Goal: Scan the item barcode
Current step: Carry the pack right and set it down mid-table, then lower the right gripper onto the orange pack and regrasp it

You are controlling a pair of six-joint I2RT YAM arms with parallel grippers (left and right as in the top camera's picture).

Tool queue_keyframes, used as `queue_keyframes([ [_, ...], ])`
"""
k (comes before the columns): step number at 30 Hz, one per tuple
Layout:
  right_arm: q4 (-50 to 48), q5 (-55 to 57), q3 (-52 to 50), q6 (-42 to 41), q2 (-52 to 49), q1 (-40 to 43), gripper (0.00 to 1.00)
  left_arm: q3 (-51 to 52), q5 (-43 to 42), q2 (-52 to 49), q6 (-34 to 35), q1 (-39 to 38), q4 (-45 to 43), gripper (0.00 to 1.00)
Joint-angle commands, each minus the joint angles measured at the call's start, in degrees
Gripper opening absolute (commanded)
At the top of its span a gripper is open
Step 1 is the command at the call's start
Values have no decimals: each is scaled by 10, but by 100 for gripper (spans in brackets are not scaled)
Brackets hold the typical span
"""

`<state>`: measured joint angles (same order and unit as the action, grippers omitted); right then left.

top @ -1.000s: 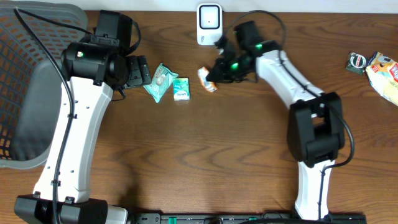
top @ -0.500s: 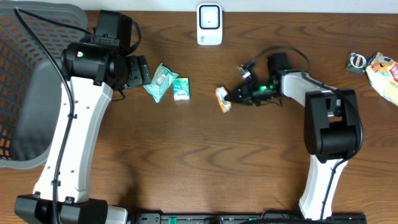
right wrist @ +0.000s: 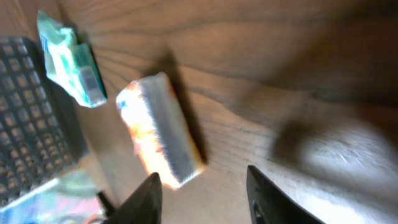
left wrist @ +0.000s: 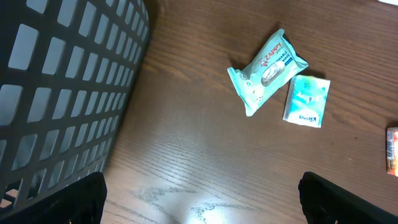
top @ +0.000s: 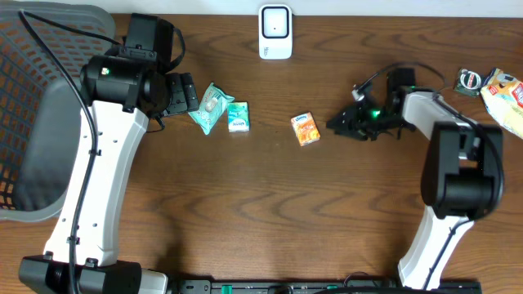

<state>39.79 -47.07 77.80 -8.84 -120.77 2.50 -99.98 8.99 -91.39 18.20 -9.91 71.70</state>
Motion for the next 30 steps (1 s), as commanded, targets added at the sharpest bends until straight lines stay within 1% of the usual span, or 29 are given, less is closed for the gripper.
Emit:
queue_keyframes([
  [1, 3, 38, 18, 17, 55, -10, 47, 2, 7, 1, 5, 1, 1, 98],
  [5, 1, 64, 18, 17, 60, -33, 62, 2, 7, 1, 5, 1, 1, 98],
  [8, 1, 111, 17, 16, 60, -51, 69, 2, 7, 1, 5, 1, 1, 98],
  [12, -3, 136, 17, 16, 60, -81, 89, 2, 7, 1, 5, 1, 1, 98],
  [14, -8, 136, 17, 16, 60, -94, 96, 2, 7, 1, 5, 1, 1, 98],
  [18, -14, 135, 17, 16, 60, -114, 99, 2, 7, 1, 5, 1, 1, 98],
  [21, -14, 141, 17, 17, 60, -122, 99, 2, 7, 1, 5, 1, 1, 98],
  [26, -14, 202, 17, 16, 60, -125, 99, 2, 7, 1, 5, 1, 1, 98],
  [30, -14, 211, 17, 16, 60, -125, 98, 2, 7, 1, 5, 1, 1, 98],
])
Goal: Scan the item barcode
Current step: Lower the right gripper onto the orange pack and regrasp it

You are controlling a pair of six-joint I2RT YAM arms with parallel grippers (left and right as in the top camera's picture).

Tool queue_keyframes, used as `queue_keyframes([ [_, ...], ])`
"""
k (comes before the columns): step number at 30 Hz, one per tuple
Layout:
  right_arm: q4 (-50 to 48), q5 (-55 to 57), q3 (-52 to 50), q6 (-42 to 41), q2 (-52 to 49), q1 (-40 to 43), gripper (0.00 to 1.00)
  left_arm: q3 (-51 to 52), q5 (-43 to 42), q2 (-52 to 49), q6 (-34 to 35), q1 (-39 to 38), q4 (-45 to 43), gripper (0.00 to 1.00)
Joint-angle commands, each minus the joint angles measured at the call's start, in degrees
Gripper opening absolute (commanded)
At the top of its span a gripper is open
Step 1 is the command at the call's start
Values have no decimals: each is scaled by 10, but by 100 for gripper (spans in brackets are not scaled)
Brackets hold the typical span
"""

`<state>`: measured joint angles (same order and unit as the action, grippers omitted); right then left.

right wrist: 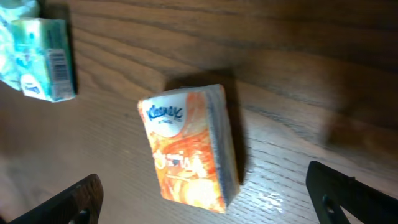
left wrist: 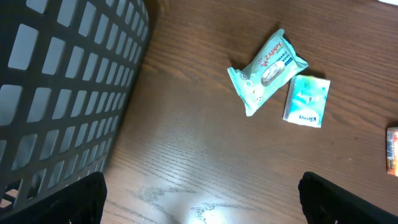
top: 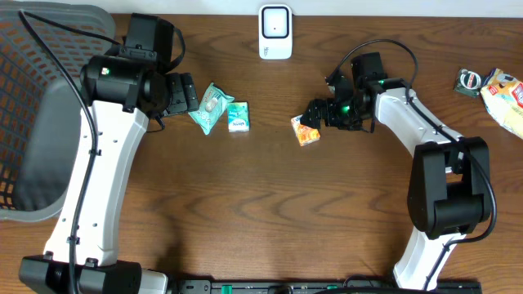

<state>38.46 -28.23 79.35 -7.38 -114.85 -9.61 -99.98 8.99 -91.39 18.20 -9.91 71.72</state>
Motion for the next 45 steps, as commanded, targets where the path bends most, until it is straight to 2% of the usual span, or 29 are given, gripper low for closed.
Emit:
queue_keyframes([
  [1, -2, 23, 1, 2, 0, -4, 96, 2, 7, 1, 5, 1, 1, 98],
  [4, -4, 23, 1, 2, 0, -4, 83, 2, 7, 1, 5, 1, 1, 98],
  [6, -3, 22, 1, 2, -3, -6, 80, 2, 7, 1, 5, 1, 1, 98],
  [17, -8, 22, -6, 2, -19, -32, 82, 2, 7, 1, 5, 1, 1, 98],
  [21, -8, 22, -6, 2, -21, -36, 92, 2, 7, 1, 5, 1, 1, 98],
  [26, -7, 19, -6, 1, -21, -36, 95, 2, 7, 1, 5, 1, 1, 98],
  [29, -4, 25, -6, 2, -21, -36, 91, 2, 7, 1, 5, 1, 1, 98],
  [33, -3, 74, -6, 2, -21, -36, 76, 2, 7, 1, 5, 1, 1, 98],
  [40, -3, 85, -6, 12, -21, -32, 76, 2, 7, 1, 5, 1, 1, 98],
  [45, -4, 37, -6, 50, -21, -25, 76, 2, 7, 1, 5, 1, 1, 98],
])
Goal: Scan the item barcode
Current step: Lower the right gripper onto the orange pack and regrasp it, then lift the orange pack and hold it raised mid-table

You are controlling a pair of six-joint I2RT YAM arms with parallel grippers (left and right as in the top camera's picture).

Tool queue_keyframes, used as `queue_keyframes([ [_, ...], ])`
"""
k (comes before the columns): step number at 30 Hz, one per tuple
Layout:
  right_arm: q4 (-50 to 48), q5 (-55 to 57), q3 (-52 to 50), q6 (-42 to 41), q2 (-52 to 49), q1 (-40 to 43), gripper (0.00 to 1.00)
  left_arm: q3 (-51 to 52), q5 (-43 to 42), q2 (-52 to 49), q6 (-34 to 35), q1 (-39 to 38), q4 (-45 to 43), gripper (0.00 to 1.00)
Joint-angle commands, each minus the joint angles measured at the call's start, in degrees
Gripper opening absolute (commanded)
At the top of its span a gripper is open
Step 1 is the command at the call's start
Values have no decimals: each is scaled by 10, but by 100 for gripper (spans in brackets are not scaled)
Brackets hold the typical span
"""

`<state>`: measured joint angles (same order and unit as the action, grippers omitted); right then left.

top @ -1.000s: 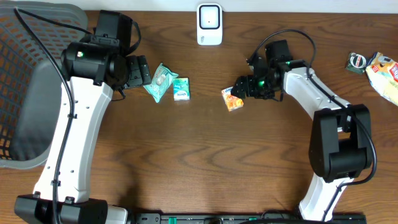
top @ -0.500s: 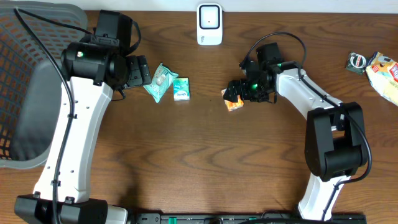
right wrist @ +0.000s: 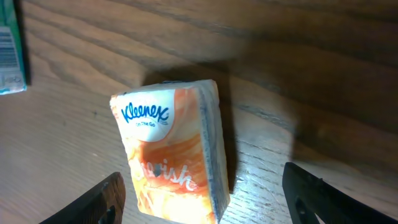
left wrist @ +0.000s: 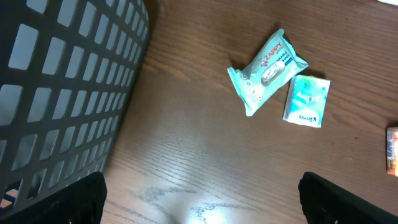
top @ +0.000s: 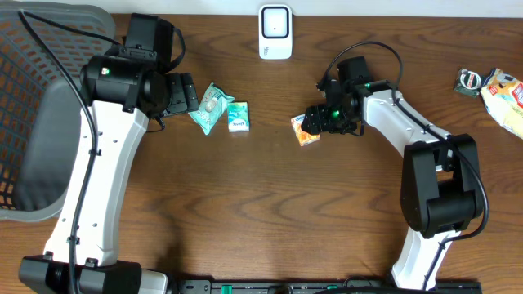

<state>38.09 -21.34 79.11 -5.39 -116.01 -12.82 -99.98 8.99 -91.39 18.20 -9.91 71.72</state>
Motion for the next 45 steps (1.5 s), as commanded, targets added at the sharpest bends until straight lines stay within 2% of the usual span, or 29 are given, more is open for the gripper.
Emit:
queue_keyframes([
  [1, 0, -37, -3, 32, -9, 8, 76, 2, 7, 1, 5, 1, 1, 98],
  [7, 0, -39, -3, 33, -9, 16, 75, 2, 7, 1, 5, 1, 1, 98],
  [13, -5, -52, -7, 34, -15, 16, 61, 2, 7, 1, 5, 1, 1, 98],
  [21, -45, -80, -30, 33, -40, 16, 58, 2, 7, 1, 5, 1, 1, 98],
  [24, -52, -90, -30, 29, -50, 15, 53, 2, 7, 1, 5, 1, 1, 98],
  [26, -56, -102, -30, 29, -58, 15, 44, 2, 7, 1, 5, 1, 1, 98],
  [30, -50, -108, -31, 27, -59, 15, 4, 2, 7, 1, 5, 1, 1, 98],
  [31, -49, -113, -30, 24, -58, 15, 1, 2, 7, 1, 5, 1, 1, 98],
  [39, -74, -312, -30, 25, -47, 29, 1, 2, 7, 1, 5, 1, 1, 98],
  [45, -150, -521, -30, 25, -25, 55, 1, 2, 7, 1, 5, 1, 1, 98],
])
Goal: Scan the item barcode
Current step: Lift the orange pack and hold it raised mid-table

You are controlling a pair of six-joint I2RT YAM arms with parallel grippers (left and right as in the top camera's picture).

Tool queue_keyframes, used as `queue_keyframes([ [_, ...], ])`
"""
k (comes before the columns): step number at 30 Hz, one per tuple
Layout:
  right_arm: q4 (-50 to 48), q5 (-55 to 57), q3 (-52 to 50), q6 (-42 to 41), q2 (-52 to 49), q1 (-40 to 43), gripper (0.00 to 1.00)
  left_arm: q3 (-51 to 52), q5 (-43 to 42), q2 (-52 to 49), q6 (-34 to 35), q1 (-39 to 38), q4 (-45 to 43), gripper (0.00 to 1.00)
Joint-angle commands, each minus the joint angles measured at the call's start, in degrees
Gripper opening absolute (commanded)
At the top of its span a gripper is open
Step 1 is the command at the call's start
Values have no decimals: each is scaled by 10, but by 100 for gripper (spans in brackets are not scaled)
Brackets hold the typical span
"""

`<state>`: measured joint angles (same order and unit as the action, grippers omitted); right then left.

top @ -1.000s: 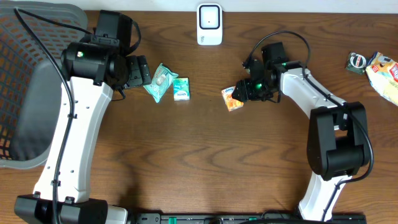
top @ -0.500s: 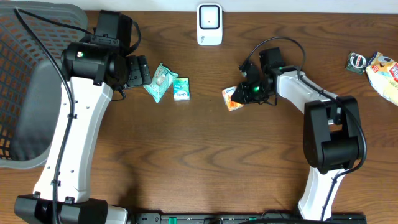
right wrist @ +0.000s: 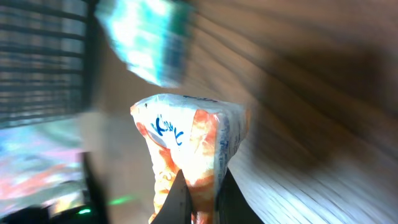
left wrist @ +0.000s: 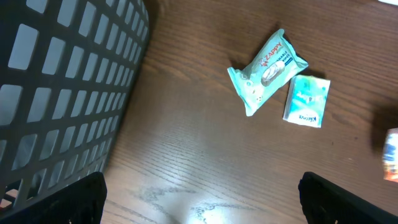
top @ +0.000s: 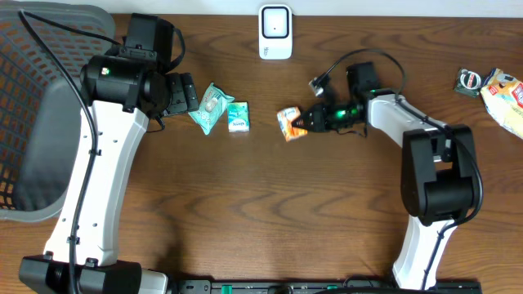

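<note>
An orange Kleenex tissue pack (top: pixel 288 123) is pinched at its near end by my right gripper (top: pixel 306 121), just left of the table's middle. In the right wrist view the pack (right wrist: pixel 184 137) stands on edge and is blurred, with my right gripper (right wrist: pixel 200 186) shut on it. The white scanner (top: pixel 275 31) stands at the table's back edge, up and left of the pack. My left gripper (top: pixel 185 91) hangs open near the left packs; its fingers (left wrist: pixel 74 198) hold nothing. The pack shows as a blur (left wrist: pixel 390 162) at that view's right edge.
A pale green wipes pack (top: pixel 210 106) and a teal tissue pack (top: pixel 238 117) lie left of the orange pack. A dark mesh basket (top: pixel 37 98) fills the far left. Snack packets (top: pixel 505 91) and a small dark wrapper (top: pixel 470 80) lie at the far right.
My right gripper was open over the orange pack lying flat on the table. It is now shut on the pack, which is tipped on edge and sits slightly further left. The left arm is unchanged.
My right gripper first stood well to the right of the orange pack. It was then beside the pack, open, and later straddling it from above. Now it is shut on the pack. The left arm and the two green packs stayed where they were.
</note>
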<state>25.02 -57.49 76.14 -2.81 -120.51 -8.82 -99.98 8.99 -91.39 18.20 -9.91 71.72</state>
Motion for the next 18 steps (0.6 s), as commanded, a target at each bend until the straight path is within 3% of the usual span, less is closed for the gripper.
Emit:
queue_keyframes([
  [1, -39, -197, -1, -2, 20, 18, 1, 2, 7, 1, 5, 1, 1, 98],
  [6, -126, -308, -1, -53, 20, 26, 1, 2, 7, 1, 5, 1, 1, 98],
  [18, -156, -318, -1, -91, 20, 25, 1, 2, 7, 1, 5, 1, 1, 98],
])
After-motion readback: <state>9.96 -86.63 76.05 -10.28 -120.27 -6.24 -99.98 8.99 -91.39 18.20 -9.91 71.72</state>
